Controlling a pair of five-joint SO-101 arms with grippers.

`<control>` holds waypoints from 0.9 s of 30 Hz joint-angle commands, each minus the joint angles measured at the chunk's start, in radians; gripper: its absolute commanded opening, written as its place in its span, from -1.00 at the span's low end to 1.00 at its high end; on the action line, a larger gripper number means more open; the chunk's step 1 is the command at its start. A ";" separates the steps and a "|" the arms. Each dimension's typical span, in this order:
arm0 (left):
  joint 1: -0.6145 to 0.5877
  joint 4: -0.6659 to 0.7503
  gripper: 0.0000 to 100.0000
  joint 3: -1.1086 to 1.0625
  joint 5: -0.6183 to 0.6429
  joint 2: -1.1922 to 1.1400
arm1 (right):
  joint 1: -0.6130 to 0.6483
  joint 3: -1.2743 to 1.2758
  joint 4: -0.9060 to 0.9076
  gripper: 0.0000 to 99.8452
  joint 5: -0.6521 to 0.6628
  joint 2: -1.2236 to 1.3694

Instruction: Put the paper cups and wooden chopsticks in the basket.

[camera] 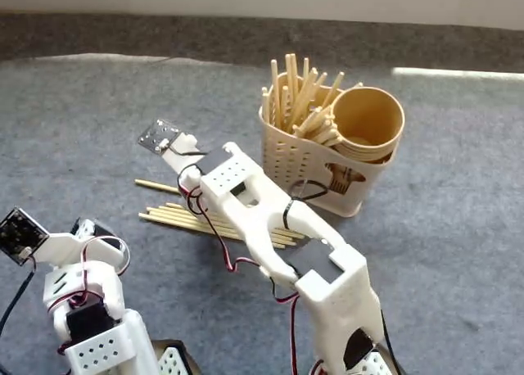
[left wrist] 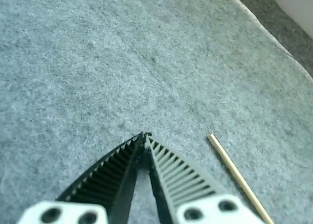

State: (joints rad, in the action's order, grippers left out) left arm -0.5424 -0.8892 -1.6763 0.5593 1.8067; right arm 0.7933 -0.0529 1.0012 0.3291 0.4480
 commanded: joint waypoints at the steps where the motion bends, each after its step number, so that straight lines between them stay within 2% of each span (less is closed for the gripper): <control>1: -0.004 -0.003 -0.95 -0.019 -0.006 0.016 | 0.004 -0.068 0.001 -0.81 0.011 0.018; 5: -0.004 -0.006 -0.95 -0.019 -0.006 0.016 | -0.005 -0.074 0.004 -0.84 0.021 0.053; 8: -0.004 -0.008 -0.95 -0.019 -0.006 0.016 | -0.007 -0.071 0.008 -1.00 0.152 0.058; 10: -0.004 -0.008 -0.95 -0.019 -0.006 0.016 | -0.007 -0.070 0.025 -0.98 0.221 0.056; 17: -0.004 -0.008 -0.95 -0.019 -0.006 0.016 | -0.028 -0.079 0.150 -0.99 0.230 0.051; 27: -0.004 -0.008 -0.95 -0.019 -0.006 0.016 | -0.061 -0.070 0.145 -0.99 0.229 -0.150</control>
State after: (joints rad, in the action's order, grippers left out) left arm -0.5424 -0.8892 -1.6763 0.5593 1.8067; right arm 0.7503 -0.1036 1.1469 0.5470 0.4097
